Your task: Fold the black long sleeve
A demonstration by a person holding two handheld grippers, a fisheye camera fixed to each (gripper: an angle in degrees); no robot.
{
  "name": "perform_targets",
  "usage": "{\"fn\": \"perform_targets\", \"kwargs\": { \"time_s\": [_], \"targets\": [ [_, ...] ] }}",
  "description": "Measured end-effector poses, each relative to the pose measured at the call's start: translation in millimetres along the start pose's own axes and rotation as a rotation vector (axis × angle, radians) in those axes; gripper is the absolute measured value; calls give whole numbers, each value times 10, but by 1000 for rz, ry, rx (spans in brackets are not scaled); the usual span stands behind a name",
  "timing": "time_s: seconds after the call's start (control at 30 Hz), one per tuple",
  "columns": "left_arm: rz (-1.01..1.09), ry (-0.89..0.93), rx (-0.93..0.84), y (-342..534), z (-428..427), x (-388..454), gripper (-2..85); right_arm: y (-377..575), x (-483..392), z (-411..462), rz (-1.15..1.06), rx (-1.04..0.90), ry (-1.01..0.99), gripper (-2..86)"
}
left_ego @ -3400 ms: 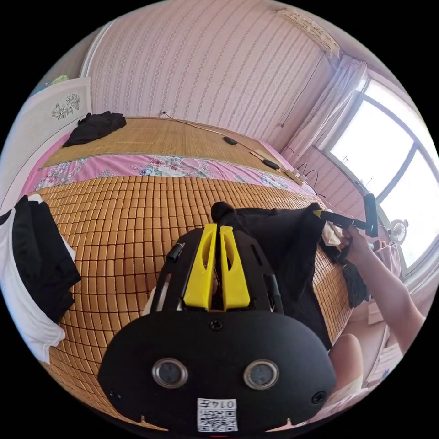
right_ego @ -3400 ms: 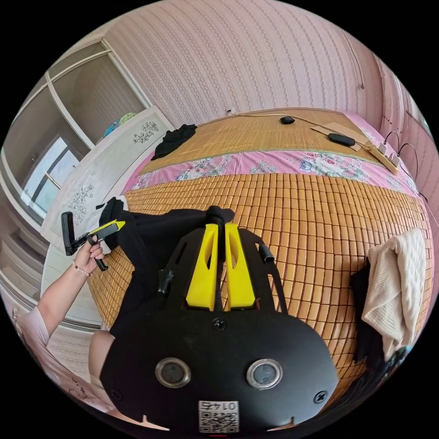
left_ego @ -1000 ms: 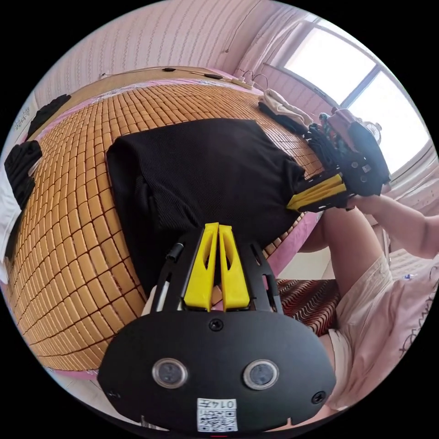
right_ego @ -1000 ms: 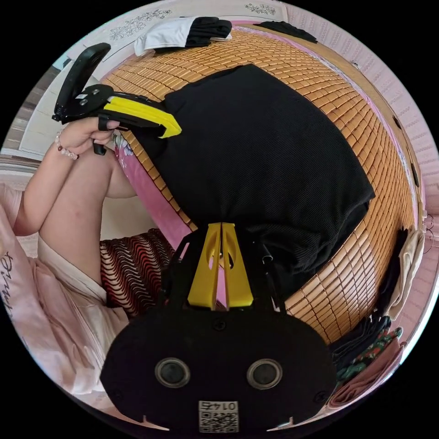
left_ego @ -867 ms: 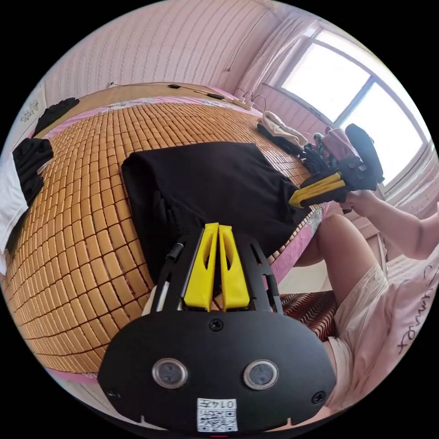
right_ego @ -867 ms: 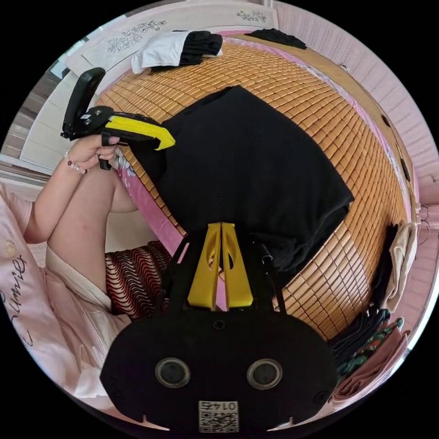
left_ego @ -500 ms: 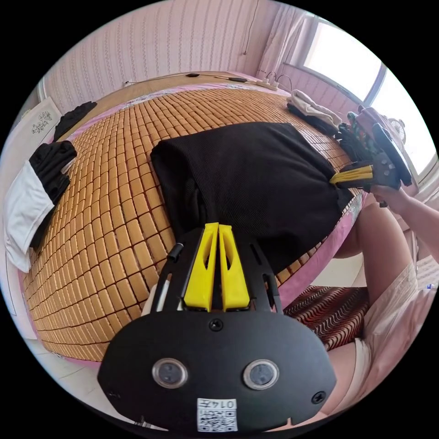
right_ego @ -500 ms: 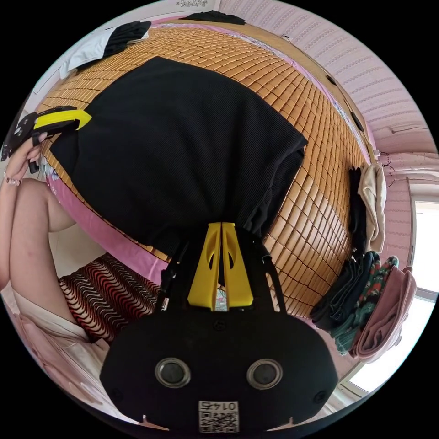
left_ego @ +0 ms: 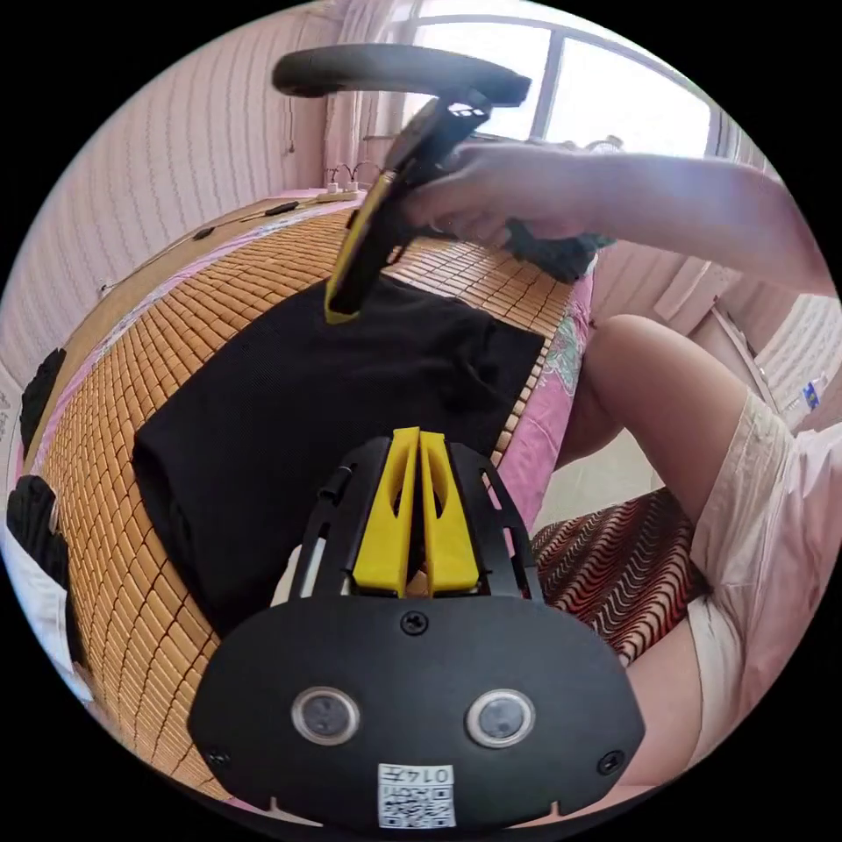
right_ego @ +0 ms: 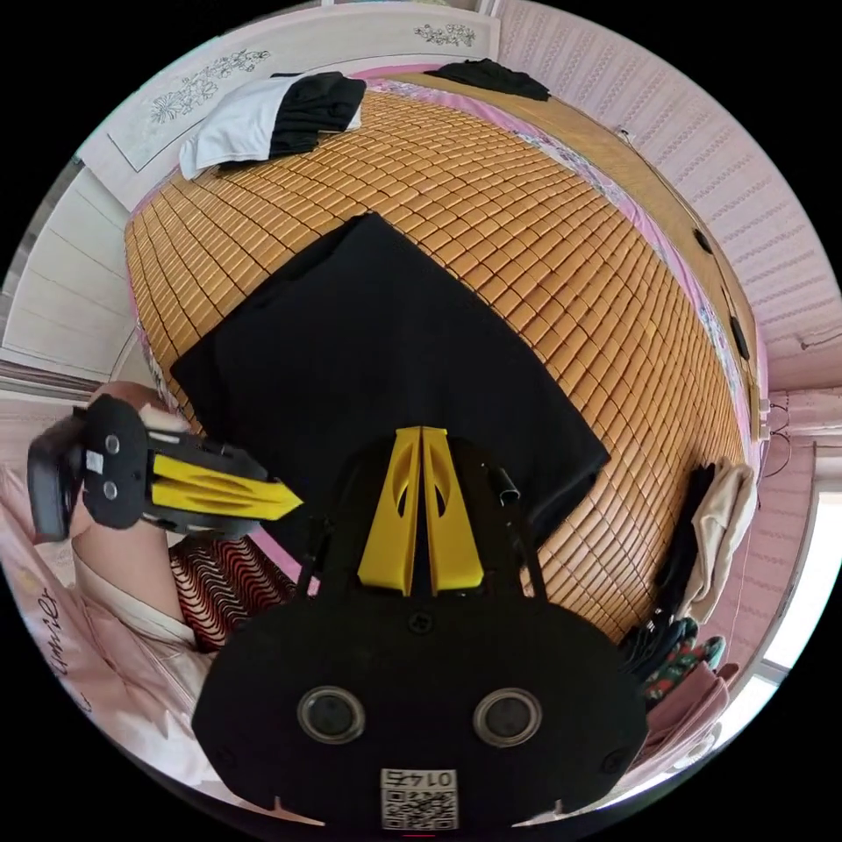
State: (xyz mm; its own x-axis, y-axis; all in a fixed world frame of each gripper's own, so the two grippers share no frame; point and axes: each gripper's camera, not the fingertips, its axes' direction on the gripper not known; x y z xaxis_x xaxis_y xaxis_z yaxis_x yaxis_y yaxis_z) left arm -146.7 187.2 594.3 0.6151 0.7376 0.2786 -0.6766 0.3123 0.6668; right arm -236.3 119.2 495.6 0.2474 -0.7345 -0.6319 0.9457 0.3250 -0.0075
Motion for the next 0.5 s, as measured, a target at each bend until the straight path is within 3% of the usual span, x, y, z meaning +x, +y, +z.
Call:
{"fn": "perform_targets", "kwargs": {
  "time_s": [0.2,0.5],
  "targets": [
    [2,78,-40,27,179,-21,-10,-1129,7,574,-8,-177,24,-7],
    [41,88,-15,59,302,87,-10,-2075,61,535,-66,-288,-7,-5]
  ]
}}
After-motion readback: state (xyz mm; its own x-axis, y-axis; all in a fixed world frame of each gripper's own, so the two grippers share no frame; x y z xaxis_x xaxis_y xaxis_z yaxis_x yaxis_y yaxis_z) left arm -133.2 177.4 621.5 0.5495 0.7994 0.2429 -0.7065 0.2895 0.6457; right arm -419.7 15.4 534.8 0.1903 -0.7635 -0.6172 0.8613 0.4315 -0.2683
